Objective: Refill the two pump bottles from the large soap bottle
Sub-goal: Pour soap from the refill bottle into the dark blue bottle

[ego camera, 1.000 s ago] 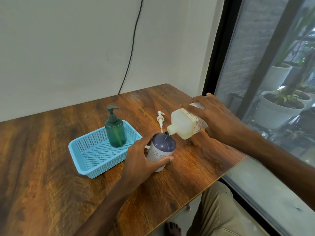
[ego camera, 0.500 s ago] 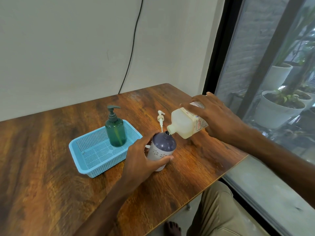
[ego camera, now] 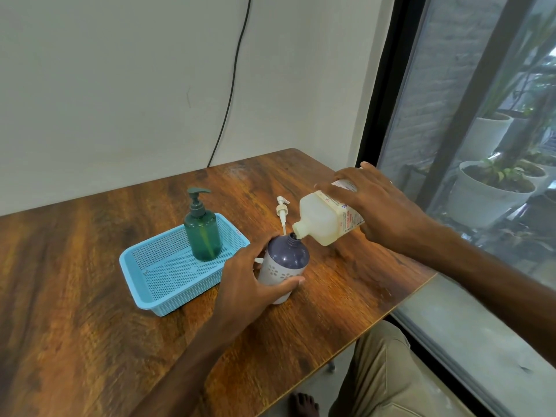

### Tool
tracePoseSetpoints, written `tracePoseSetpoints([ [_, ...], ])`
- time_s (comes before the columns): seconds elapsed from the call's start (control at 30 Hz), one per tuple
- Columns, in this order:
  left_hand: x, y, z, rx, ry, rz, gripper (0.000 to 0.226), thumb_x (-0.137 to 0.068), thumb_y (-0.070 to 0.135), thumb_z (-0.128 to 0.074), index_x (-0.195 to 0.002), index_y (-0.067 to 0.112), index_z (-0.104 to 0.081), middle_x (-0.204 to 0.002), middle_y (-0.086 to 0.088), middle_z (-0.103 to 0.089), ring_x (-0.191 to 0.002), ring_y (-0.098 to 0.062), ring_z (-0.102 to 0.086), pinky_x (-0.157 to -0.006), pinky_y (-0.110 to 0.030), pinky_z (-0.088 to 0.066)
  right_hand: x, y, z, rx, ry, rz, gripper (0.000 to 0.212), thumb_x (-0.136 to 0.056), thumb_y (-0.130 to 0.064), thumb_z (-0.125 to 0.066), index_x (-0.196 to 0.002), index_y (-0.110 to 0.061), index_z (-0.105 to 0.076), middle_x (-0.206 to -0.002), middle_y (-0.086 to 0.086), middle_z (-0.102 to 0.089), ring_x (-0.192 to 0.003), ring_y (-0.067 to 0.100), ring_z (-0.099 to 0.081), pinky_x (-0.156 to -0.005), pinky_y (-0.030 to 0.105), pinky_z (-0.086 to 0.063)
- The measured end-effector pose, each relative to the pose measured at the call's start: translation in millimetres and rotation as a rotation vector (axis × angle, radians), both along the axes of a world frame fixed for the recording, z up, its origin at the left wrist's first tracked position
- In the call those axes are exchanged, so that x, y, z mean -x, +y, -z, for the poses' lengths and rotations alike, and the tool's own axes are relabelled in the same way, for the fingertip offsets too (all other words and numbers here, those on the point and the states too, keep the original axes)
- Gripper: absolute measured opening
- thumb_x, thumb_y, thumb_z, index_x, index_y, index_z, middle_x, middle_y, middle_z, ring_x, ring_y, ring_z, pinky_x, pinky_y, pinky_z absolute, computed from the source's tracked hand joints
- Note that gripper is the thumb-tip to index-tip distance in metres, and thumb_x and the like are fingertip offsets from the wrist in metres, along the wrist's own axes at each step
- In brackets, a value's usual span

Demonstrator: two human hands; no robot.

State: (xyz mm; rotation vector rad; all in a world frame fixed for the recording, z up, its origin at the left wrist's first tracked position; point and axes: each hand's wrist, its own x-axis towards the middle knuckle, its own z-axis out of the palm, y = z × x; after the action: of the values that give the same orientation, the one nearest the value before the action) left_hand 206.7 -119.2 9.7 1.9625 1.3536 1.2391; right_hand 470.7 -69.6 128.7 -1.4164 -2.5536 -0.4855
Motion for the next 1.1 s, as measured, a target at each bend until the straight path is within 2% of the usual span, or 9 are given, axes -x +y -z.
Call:
tracePoseSetpoints([
  [0.3,0.7,0.2,0.6,-0.002,0.017,0.005,0.094,-0.06,0.084,-0.077,-0.142,0.047,-0.048,-0.131,0.032,-0.058,-0.121,0.007,-0.057,-0.086,-0.008,-0.052,3.4,-2.9,-3.3,-0.033,0.004,-0.022,0.097,-0.071,-0.009,-0.086,-0.151,-0.033,-0.037,-0.152,0.012,-0.039,-0.146,0.034,-0.027,-0.123,0.057,-0.014],
  [0.47,0.4,0.2,-0.2,-0.008,0.021,0.002,0.091,-0.06,0.083,-0.078,-0.139,0.051,-0.047,-0.128,0.034,-0.058,-0.12,0.013,-0.055,-0.084,-0.004,-0.049,4.8,-4.3,-6.1,-0.062,0.0,-0.044,0.095,-0.07,-0.007,-0.086,-0.151,-0.029,-0.04,-0.149,0.014,-0.042,-0.145,0.034,-0.03,-0.121,0.049,-0.005],
  [0.63,0.1,-1.3,-2.5,-0.02,0.018,0.001,0.083,-0.06,0.081,-0.078,-0.132,0.057,-0.044,-0.122,0.045,-0.051,-0.115,0.024,-0.05,-0.082,0.001,-0.045,6.1,-4.3,-8.6,-0.046,-0.018,-0.042,0.095,-0.071,-0.008,-0.084,-0.151,-0.03,-0.039,-0.15,0.013,-0.04,-0.145,0.034,-0.028,-0.123,0.055,-0.014],
  [0.73,0.8,-1.0,-1.9,-0.024,0.015,0.001,0.083,-0.061,0.078,-0.08,-0.133,0.056,-0.045,-0.122,0.045,-0.052,-0.117,0.02,-0.052,-0.083,0.0,-0.046,7.6,-4.5,-8.9,-0.036,-0.023,-0.036,0.095,-0.072,-0.009,-0.084,-0.151,-0.032,-0.038,-0.151,0.012,-0.04,-0.145,0.034,-0.028,-0.122,0.057,-0.016],
  [0.93,2.2,1.5,2.4,-0.031,0.011,0.009,0.086,-0.063,0.073,-0.085,-0.137,0.051,-0.049,-0.128,0.034,-0.061,-0.12,0.01,-0.057,-0.086,-0.009,-0.053,10.0,-6.1,-11.5,-0.04,-0.028,-0.033,0.092,-0.076,-0.01,-0.082,-0.152,-0.031,-0.037,-0.154,0.012,-0.036,-0.148,0.032,-0.023,-0.124,0.053,-0.009],
  [1.1,2.1,1.9,4.3,-0.018,0.021,-0.008,0.09,-0.061,0.08,-0.081,-0.139,0.05,-0.048,-0.13,0.032,-0.06,-0.119,0.011,-0.056,-0.086,-0.009,-0.053,11.6,-6.4,-13.7,-0.031,-0.04,-0.036,0.092,-0.076,-0.008,-0.081,-0.152,-0.032,-0.037,-0.153,0.01,-0.037,-0.148,0.032,-0.025,-0.123,0.056,-0.011],
])
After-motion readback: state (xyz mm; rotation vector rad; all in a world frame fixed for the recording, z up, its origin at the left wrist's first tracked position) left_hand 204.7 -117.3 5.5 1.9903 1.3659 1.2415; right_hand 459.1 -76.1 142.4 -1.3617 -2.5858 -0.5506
